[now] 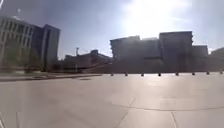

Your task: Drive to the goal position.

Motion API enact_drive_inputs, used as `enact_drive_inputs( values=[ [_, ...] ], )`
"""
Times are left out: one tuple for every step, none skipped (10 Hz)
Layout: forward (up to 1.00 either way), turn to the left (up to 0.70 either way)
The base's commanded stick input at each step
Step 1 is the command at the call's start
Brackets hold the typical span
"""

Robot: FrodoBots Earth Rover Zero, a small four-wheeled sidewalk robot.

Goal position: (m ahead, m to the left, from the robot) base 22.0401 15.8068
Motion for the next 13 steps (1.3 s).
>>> enact_drive_inputs(
  values=[
    [1.0,-0.09],
    [1.0,-0.09],
    [1.0,-0.09],
    [1.0,-0.09],
    [1.0,-0.09],
    [1.0,-0.09],
    [1.0,-0.09],
    [1.0,-0.09],
    [1.0,-0.09],
    [1.0,-0.09],
    [1.0,-0.09],
    [1.0,-0.09],
    [1.0,-0.09]
  ],
)
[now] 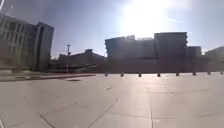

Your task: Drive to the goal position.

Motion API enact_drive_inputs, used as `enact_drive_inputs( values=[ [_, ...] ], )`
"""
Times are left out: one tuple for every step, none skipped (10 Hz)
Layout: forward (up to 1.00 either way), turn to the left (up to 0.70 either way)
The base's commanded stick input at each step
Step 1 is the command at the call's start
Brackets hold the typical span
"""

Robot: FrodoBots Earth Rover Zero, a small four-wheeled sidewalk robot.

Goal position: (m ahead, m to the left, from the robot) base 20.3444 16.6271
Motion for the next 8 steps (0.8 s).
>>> enact_drive_inputs(
  values=[
    [1.0,-0.09],
    [1.0,-0.09],
    [1.0,-0.09],
    [1.0,-0.09],
    [1.0,-0.09],
    [1.0,-0.09],
    [1.0,-0.09],
    [1.0,-0.09]
  ],
)
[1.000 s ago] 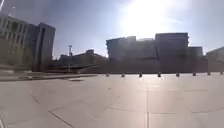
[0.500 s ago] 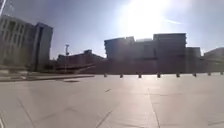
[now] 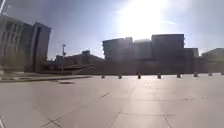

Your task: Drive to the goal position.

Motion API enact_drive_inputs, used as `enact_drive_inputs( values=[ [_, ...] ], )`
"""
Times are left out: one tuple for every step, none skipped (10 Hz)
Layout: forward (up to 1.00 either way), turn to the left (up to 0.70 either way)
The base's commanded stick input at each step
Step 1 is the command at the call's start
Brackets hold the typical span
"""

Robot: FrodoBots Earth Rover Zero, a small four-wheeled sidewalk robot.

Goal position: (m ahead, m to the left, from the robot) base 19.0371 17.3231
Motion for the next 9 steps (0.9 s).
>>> enact_drive_inputs(
  values=[
    [1.0,-0.09],
    [1.0,-0.09],
    [1.0,-0.09],
    [1.0,-0.09],
    [1.0,-0.09],
    [1.0,-0.09],
    [1.0,-0.09],
    [1.0,-0.09],
    [1.0,-0.09]
  ],
)
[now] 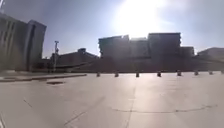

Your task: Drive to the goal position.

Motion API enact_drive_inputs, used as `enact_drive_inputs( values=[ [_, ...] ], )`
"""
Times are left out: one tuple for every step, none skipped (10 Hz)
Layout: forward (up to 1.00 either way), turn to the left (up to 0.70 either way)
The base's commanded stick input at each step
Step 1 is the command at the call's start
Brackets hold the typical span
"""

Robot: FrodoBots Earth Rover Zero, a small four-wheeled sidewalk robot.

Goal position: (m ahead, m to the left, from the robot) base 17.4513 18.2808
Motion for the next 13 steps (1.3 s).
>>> enact_drive_inputs(
  values=[
    [1.0,-0.09],
    [1.0,-0.09],
    [1.0,-0.09],
    [1.0,-0.09],
    [1.0,-0.09],
    [1.0,-0.09],
    [1.0,-0.09],
    [1.0,-0.09],
    [1.0,-0.09],
    [1.0,-0.09],
    [1.0,-0.09],
    [1.0,-0.09],
    [1.0,-0.09]
  ],
)
